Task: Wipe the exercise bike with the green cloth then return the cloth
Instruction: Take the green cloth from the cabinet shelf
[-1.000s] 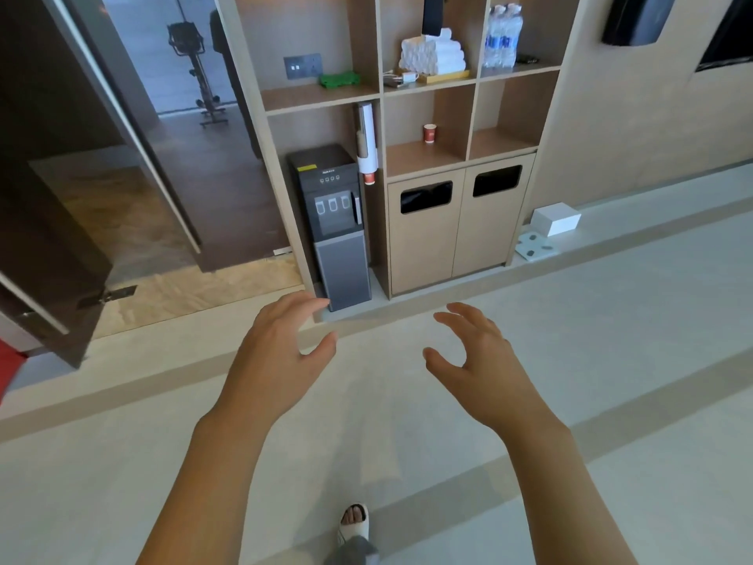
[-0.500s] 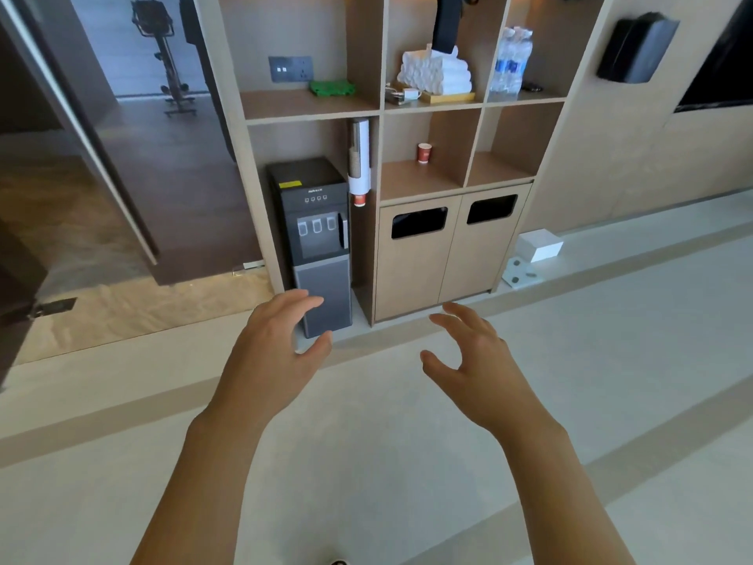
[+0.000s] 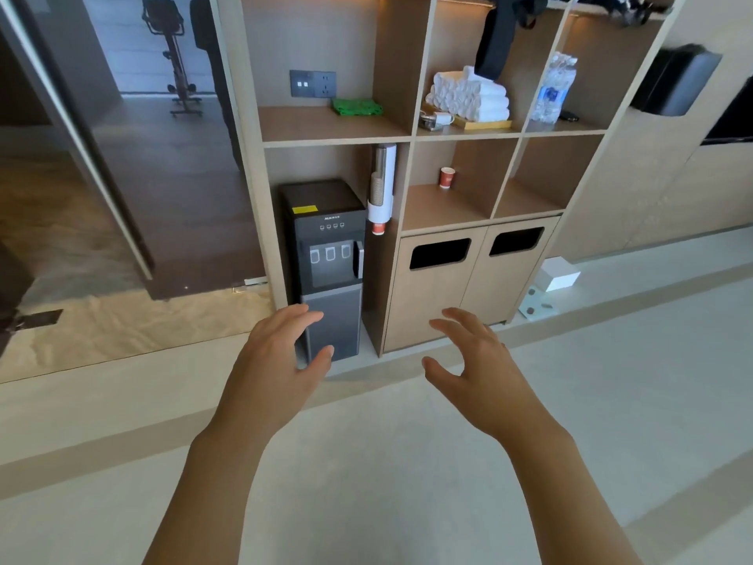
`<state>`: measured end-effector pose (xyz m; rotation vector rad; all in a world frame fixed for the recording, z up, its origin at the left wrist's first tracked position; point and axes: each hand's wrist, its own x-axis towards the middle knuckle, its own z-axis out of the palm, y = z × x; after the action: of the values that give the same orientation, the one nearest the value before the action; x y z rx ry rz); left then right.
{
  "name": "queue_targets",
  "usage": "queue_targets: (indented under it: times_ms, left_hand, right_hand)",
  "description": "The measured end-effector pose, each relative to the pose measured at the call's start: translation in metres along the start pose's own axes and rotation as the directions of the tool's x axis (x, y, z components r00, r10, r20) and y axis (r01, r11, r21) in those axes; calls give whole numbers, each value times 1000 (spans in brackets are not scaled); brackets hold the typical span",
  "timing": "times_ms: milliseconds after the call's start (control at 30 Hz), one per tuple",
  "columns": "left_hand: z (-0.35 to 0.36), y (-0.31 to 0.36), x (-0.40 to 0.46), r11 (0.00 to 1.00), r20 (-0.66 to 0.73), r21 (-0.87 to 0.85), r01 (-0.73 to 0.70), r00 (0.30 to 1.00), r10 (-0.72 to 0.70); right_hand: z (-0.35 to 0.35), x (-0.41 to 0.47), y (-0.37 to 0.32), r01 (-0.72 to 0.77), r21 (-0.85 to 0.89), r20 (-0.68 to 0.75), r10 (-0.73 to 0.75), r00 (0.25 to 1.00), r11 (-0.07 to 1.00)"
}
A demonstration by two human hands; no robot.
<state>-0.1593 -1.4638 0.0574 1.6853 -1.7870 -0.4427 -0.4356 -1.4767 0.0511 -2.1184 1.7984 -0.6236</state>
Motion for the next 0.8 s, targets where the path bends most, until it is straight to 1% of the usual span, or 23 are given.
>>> queue_targets:
  times_ms: [333,633,800]
  left_hand:
    - [39,2,114,999,-45,46,22,999,-20]
    - [80,46,234,993,-107,83,81,992,-72]
    - [108,64,279,988,-118,97,118,987,-106]
  right_hand:
    - [5,129,50,45,61,29,-47,998,997]
    - [-26,268,107,75,84,62,-80,995,994]
    - [-40,318,143,91,120,88,-102,991,989]
